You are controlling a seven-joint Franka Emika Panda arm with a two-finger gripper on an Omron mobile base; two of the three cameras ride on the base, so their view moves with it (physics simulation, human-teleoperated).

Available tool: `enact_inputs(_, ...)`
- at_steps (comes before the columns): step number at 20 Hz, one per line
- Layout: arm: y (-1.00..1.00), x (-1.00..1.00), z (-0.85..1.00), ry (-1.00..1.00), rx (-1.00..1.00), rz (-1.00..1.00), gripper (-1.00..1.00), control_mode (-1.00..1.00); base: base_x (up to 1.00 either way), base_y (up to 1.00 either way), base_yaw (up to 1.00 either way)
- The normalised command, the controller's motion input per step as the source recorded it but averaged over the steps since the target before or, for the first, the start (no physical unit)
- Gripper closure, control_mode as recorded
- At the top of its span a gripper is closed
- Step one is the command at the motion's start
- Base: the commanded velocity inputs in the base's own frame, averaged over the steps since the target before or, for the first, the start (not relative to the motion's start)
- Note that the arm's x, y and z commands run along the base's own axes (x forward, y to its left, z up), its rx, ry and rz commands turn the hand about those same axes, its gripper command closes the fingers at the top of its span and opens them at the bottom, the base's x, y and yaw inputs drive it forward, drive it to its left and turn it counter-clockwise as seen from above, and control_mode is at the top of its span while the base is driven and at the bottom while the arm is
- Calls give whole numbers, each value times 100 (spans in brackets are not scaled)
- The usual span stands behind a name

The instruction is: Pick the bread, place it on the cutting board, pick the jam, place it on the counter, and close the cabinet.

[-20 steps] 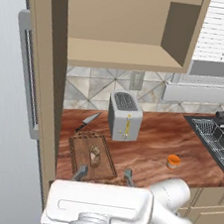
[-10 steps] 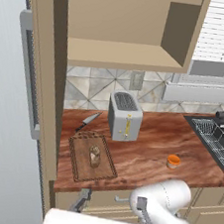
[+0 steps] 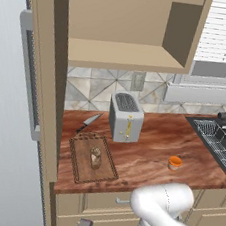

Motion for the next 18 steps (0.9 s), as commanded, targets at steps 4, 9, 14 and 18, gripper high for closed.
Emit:
enact_inputs(4,24,-17,15,-3,0,0,-100,-100,0,0,0)
enact_inputs(9,34,-2,6,0,0,0,-100,-100,0,0,0)
enact_inputs(14,35,0,0,0,0,0,-100,-100,0,0,0)
enact_inputs(18,36,0,0,0,0,-1,-100,-100,0,0,0)
